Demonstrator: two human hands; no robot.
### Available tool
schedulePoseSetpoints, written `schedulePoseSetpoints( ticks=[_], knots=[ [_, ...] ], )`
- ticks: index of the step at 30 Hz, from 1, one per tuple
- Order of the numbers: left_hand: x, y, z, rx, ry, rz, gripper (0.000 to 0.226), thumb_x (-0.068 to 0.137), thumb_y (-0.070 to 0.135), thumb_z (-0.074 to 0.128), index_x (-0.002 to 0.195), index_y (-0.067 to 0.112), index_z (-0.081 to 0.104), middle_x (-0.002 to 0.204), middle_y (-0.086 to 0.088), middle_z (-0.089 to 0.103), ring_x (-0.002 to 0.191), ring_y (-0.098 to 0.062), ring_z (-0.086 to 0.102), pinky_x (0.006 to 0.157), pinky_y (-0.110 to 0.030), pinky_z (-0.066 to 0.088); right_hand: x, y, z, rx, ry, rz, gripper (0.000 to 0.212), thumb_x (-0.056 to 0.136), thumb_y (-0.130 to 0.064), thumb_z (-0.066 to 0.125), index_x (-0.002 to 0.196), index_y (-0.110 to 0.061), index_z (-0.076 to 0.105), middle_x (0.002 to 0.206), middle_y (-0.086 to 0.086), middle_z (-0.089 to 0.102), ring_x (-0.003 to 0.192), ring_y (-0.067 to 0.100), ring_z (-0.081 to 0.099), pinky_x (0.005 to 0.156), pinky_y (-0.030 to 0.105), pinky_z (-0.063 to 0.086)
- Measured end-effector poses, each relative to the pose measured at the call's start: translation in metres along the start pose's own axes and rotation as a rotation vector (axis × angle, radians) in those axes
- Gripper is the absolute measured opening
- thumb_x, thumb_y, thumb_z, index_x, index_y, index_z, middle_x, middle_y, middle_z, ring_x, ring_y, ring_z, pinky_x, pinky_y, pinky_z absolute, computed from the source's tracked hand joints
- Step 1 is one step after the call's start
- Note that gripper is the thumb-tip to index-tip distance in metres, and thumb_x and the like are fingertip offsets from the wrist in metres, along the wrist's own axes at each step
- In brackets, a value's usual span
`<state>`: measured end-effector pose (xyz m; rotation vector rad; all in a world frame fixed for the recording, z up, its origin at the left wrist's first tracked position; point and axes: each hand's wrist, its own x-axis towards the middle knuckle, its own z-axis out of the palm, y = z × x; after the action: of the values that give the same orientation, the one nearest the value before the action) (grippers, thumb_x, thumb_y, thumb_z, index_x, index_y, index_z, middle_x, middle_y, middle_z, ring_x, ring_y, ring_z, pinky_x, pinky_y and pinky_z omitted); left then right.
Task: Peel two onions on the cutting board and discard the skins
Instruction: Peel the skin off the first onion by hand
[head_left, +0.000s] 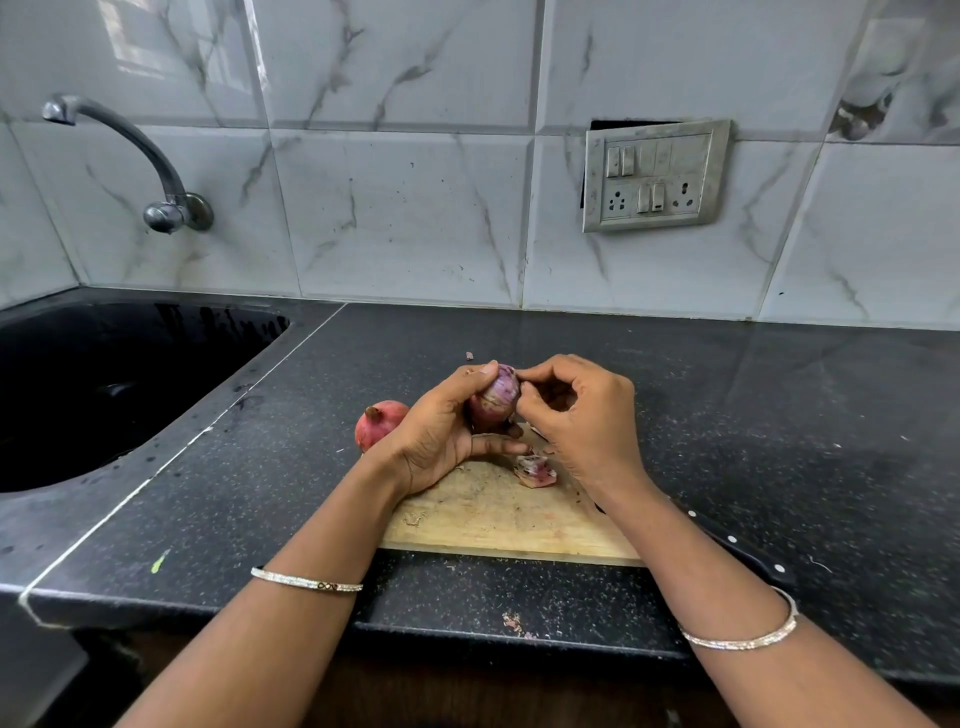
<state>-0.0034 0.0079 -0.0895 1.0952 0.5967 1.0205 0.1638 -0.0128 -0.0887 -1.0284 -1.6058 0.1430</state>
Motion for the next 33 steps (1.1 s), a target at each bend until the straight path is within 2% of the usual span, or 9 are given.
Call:
schedulePoseSetpoints(
  ticks=[5, 10, 13, 16, 20, 24, 27, 31, 33],
  knots=[
    [-0.002, 0.000, 0.001, 0.008, -0.014, -0.011, 0.041, 0.097, 0.032, 0.055, 0.126, 0.002, 0.056, 0.102, -0.016, 0.065, 0.077, -0.023, 0.065, 0.060, -0.035, 0.059, 0.003, 0.003, 0.000, -0.012, 0.016, 0.029, 0.008, 0.083, -0.004, 0.074, 0.085, -0.012, 0.078, 0.074, -0.007, 0.072, 0.069, 0.007, 0.067, 0.064, 0.015, 0.051],
    [0.000, -0.001, -0.001, 0.014, 0.028, 0.011, 0.035, 0.098, 0.031, 0.056, 0.121, 0.005, 0.058, 0.101, -0.015, 0.062, 0.075, -0.022, 0.062, 0.053, -0.033, 0.056, 0.004, 0.000, -0.005, 0.056, -0.021, 0.061, 0.009, 0.085, -0.009, 0.075, 0.089, -0.015, 0.080, 0.077, -0.010, 0.075, 0.071, 0.005, 0.071, 0.065, 0.016, 0.055],
    [0.000, 0.002, 0.000, 0.018, 0.050, 0.039, 0.028, 0.101, 0.030, 0.051, 0.112, 0.008, 0.064, 0.098, -0.015, 0.062, 0.073, -0.021, 0.060, 0.050, -0.031, 0.054, 0.004, -0.001, -0.006, 0.050, -0.072, 0.001, 0.011, 0.083, -0.014, 0.081, 0.095, -0.015, 0.081, 0.084, -0.009, 0.077, 0.077, 0.003, 0.072, 0.070, 0.019, 0.058],
    [-0.002, 0.003, 0.001, 0.021, 0.067, 0.053, 0.024, 0.103, 0.029, 0.048, 0.107, 0.012, 0.065, 0.095, -0.012, 0.064, 0.072, -0.020, 0.059, 0.047, -0.027, 0.051, 0.004, 0.000, -0.004, 0.025, -0.048, -0.044, 0.011, 0.082, -0.013, 0.083, 0.093, -0.015, 0.082, 0.085, -0.008, 0.076, 0.077, 0.003, 0.072, 0.070, 0.020, 0.058],
    [-0.002, 0.004, 0.001, 0.025, 0.102, 0.056, 0.025, 0.103, 0.031, 0.048, 0.110, 0.011, 0.063, 0.097, -0.012, 0.062, 0.072, -0.019, 0.058, 0.045, -0.026, 0.047, 0.008, 0.001, -0.002, 0.052, -0.052, -0.032, 0.009, 0.082, -0.012, 0.084, 0.091, -0.015, 0.083, 0.083, -0.008, 0.077, 0.076, 0.005, 0.072, 0.070, 0.021, 0.058],
    [-0.001, 0.004, 0.001, 0.044, 0.143, 0.055, 0.026, 0.102, 0.033, 0.050, 0.114, 0.013, 0.062, 0.100, -0.013, 0.061, 0.071, -0.019, 0.058, 0.045, -0.025, 0.044, 0.020, 0.002, -0.006, 0.074, -0.130, -0.004, 0.010, 0.082, -0.012, 0.084, 0.091, -0.015, 0.083, 0.081, -0.006, 0.077, 0.074, 0.008, 0.072, 0.068, 0.025, 0.058],
    [0.001, 0.003, 0.001, 0.036, 0.161, 0.054, 0.027, 0.102, 0.033, 0.051, 0.116, 0.012, 0.060, 0.103, -0.015, 0.058, 0.071, -0.019, 0.059, 0.045, -0.026, 0.045, 0.031, 0.002, -0.010, 0.012, -0.188, -0.068, 0.007, 0.082, -0.011, 0.084, 0.088, -0.014, 0.083, 0.079, -0.006, 0.076, 0.071, 0.008, 0.071, 0.066, 0.025, 0.058],
    [0.003, 0.004, 0.002, 0.026, 0.176, 0.079, 0.022, 0.103, 0.028, 0.051, 0.112, 0.011, 0.062, 0.103, -0.013, 0.061, 0.073, -0.019, 0.060, 0.053, -0.028, 0.053, 0.023, 0.001, -0.002, -0.038, -0.120, -0.125, 0.003, 0.080, -0.008, 0.081, 0.080, -0.011, 0.079, 0.073, -0.005, 0.071, 0.066, 0.008, 0.065, 0.062, 0.030, 0.056],
    [0.003, 0.003, 0.001, 0.037, 0.177, 0.080, 0.023, 0.103, 0.028, 0.051, 0.112, 0.011, 0.063, 0.100, -0.012, 0.062, 0.072, -0.018, 0.060, 0.049, -0.027, 0.051, 0.019, 0.002, 0.002, -0.099, -0.092, -0.166, 0.004, 0.079, -0.008, 0.079, 0.078, -0.011, 0.076, 0.073, -0.005, 0.068, 0.066, 0.008, 0.063, 0.061, 0.029, 0.055]
  ],
)
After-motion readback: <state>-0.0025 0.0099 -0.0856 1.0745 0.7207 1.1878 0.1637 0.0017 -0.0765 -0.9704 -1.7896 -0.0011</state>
